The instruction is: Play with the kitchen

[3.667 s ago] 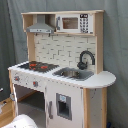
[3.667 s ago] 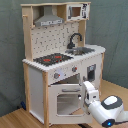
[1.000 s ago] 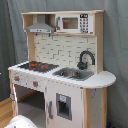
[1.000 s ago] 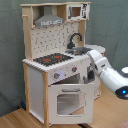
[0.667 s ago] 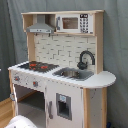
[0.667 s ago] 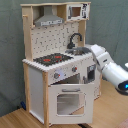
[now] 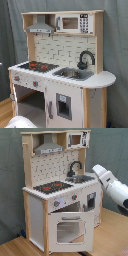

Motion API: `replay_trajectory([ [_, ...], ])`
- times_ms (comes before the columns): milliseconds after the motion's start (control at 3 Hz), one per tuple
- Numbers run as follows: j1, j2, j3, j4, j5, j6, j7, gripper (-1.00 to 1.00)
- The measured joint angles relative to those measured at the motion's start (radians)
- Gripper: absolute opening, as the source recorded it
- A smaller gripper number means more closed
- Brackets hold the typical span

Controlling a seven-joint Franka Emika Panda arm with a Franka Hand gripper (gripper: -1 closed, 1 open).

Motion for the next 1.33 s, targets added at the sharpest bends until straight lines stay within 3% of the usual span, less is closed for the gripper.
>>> replay_trajectory([
  [333,0.017,0.023,-0.027,-0.013,0.012,0.0,-0.119,1.0],
  [667,0.033,0.057,-0.027,-0.039,0.04,-0.002,-0.228,1.0],
  [1333,0.064,0.085,-0.044,-0.094,0.131,-0.022,-0.423,1.0],
])
